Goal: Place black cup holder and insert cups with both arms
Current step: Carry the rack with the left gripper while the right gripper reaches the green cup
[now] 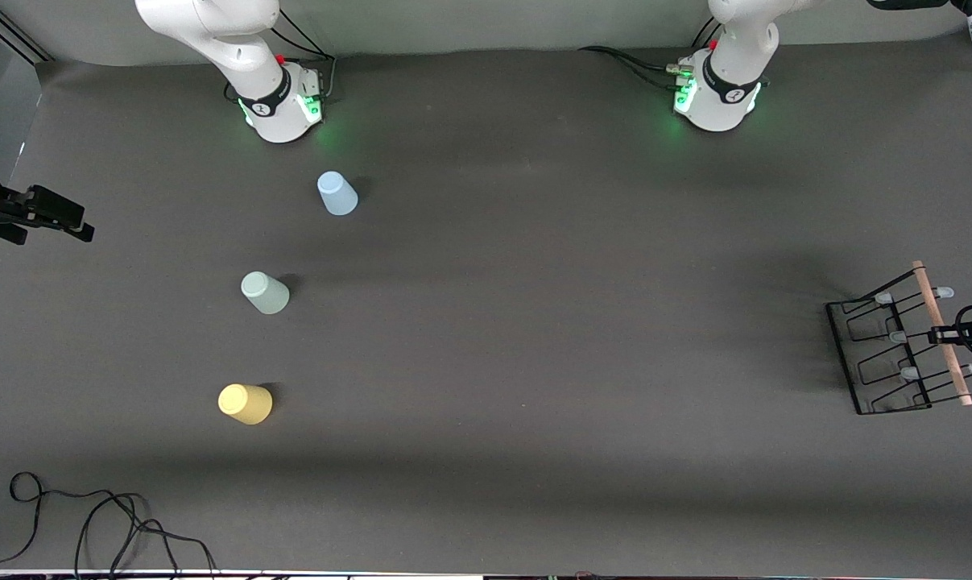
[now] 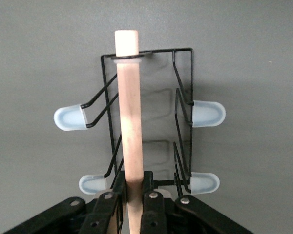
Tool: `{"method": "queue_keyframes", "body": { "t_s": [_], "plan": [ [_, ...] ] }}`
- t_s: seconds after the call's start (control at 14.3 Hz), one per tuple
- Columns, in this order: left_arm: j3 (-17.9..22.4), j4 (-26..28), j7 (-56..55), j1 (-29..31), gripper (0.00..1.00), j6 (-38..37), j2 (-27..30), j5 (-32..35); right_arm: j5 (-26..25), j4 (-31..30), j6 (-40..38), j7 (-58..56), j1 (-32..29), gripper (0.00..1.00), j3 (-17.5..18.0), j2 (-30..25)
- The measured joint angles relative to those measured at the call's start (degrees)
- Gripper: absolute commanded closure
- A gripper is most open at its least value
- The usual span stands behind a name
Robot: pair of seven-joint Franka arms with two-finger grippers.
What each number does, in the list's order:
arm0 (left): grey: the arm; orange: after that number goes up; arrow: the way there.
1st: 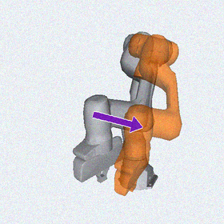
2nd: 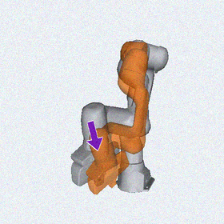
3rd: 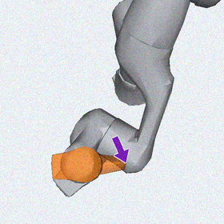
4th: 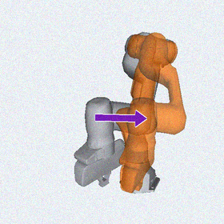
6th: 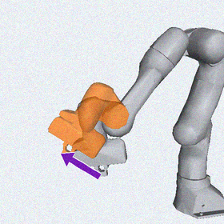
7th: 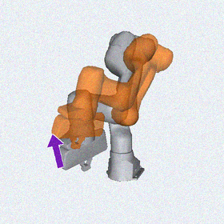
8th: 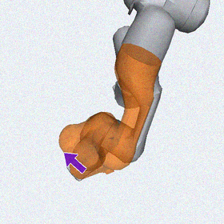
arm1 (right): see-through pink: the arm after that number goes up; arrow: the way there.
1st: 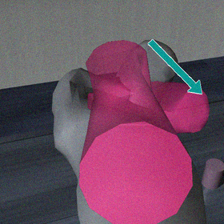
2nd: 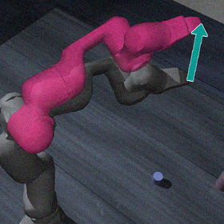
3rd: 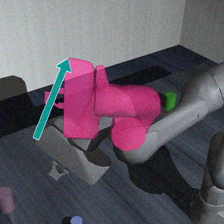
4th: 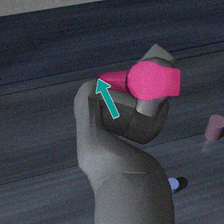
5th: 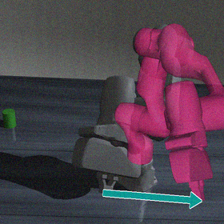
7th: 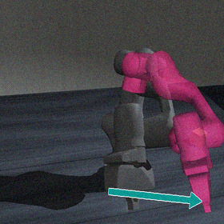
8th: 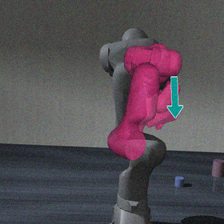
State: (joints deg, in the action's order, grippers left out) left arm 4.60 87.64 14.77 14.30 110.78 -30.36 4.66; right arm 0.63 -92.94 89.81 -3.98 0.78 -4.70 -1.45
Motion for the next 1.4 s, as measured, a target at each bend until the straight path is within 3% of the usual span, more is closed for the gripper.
{"method": "queue_keyframes", "body": {
  "t_s": [0.21, 0.42, 0.7, 0.98, 1.4],
  "plan": [
    [-1.14, -2.35, 0.05, -0.58, 1.00, 0.00, 1.32, 0.00, 0.00, -5.73, 1.76, 3.04, 4.15, 0.00, 0.07, -2.43],
    [-3.79, -3.86, -0.39, -2.27, 1.00, -1.03, 4.37, -1.41, -0.02, -17.42, 6.49, 5.08, 7.07, 0.00, 0.15, -10.16],
    [-10.69, -4.05, -8.21, -3.11, 1.00, -4.54, 7.05, -5.81, -0.79, -25.80, 9.65, 5.10, 7.05, 0.00, -0.33, -15.86],
    [-18.99, -4.05, -23.64, -7.88, 1.00, -7.71, 7.66, -5.94, -1.72, -33.20, 20.21, 5.10, 6.98, 0.00, -0.82, -13.82],
    [-20.04, -3.94, -49.49, -28.23, 1.00, -4.50, 6.55, -5.61, -1.73, -44.38, 43.29, 5.40, 7.00, 0.00, -1.15, -2.70]
  ]
}}
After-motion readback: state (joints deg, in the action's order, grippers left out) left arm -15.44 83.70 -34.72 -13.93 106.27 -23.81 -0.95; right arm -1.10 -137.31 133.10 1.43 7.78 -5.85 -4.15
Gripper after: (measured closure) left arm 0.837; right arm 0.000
